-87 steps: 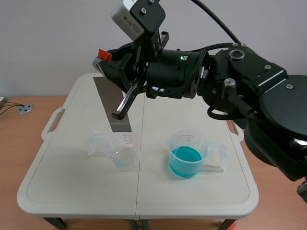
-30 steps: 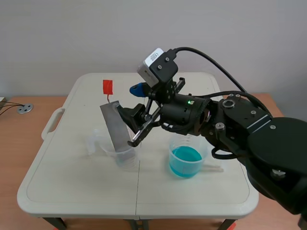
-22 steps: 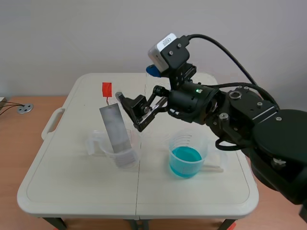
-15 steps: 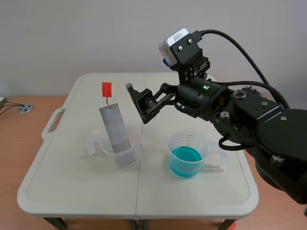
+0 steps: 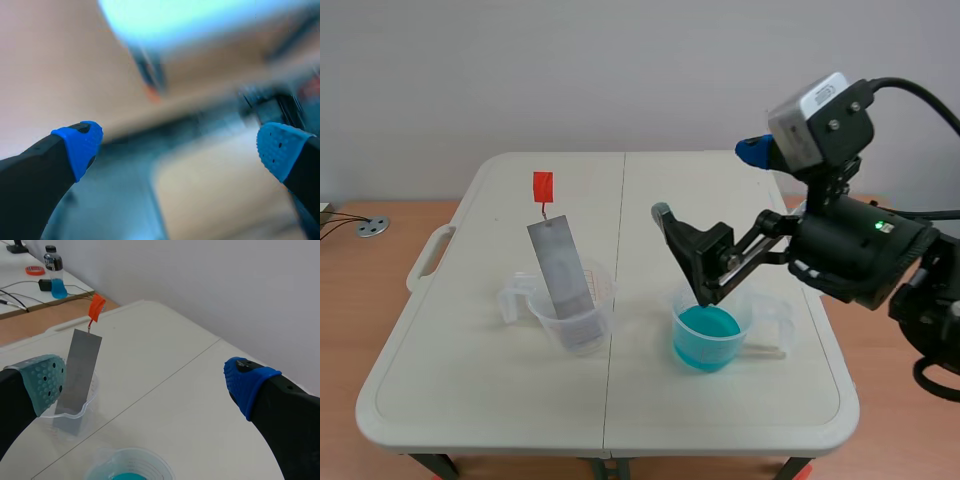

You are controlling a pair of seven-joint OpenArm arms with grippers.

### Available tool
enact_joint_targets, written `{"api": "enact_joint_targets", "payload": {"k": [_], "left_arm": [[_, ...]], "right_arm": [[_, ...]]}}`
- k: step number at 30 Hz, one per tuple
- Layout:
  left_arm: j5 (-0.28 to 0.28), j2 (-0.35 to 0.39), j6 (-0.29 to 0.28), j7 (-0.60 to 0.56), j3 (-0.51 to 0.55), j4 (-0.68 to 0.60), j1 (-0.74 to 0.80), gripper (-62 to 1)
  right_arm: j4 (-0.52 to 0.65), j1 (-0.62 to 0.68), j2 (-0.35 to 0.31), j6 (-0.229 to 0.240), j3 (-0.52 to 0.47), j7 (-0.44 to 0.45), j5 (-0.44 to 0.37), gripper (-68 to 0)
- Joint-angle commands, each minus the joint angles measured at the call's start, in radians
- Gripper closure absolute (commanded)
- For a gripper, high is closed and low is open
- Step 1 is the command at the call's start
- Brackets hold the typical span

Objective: Hold the metal plate by the orange handle, dip it into the blue solution, take it out and point at it, then put the plate back in the beaker on the left.
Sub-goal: 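Return to the home posture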

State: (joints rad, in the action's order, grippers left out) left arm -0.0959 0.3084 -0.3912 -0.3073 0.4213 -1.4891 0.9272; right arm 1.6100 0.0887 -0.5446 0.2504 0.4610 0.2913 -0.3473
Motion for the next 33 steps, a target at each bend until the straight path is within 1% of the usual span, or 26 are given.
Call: {"api": "enact_joint_targets", "payload": {"k": [1,4,9,12,15,19,22,27,33], "left_arm": [[-0.015,-0.003,0.003,-0.036,-0.004,-0.074,0.024,-62.3],[-0.016,-0.004,0.023,-0.058,-0.002,-0.203,0.029,-62.3],[-0.016,-0.015,0.023,-0.081,-0.016,-0.382,0.031,-62.3],[-0.016,-0.014,0.023,-0.105,-0.041,-0.470,0.048,-62.3],[-0.016,-0.014,0.023,-0.119,-0.078,-0.533,0.059,-62.3],[-0.016,-0.014,0.023,-0.116,-0.119,-0.569,0.055,-62.3],[-0.016,-0.014,0.019,-0.115,-0.132,-0.574,0.056,-62.3],[-0.016,-0.014,0.004,-0.115,-0.133,-0.574,0.055,-62.3],[-0.016,-0.014,0.004,-0.115,-0.133,-0.574,0.056,-62.3]], "right_arm": [[0.041,0.029,-0.020,-0.001,-0.034,0.019,-0.006,-66.3],[0.100,0.121,-0.039,-0.001,-0.092,0.018,-0.005,-66.3],[0.179,0.273,-0.045,0.000,-0.182,0.019,-0.005,-66.3],[0.224,0.356,-0.045,0.000,-0.229,0.019,-0.005,-66.3],[0.270,0.437,-0.045,0.000,-0.270,0.019,-0.005,-66.3],[0.328,0.537,-0.045,-0.001,-0.317,0.019,-0.005,-66.3],[0.348,0.585,-0.045,-0.001,-0.344,0.019,-0.005,-66.3],[0.348,0.590,-0.045,-0.001,-0.352,0.007,-0.005,-66.3],[0.348,0.590,-0.045,-0.001,-0.352,0.007,-0.005,-66.3]]}}
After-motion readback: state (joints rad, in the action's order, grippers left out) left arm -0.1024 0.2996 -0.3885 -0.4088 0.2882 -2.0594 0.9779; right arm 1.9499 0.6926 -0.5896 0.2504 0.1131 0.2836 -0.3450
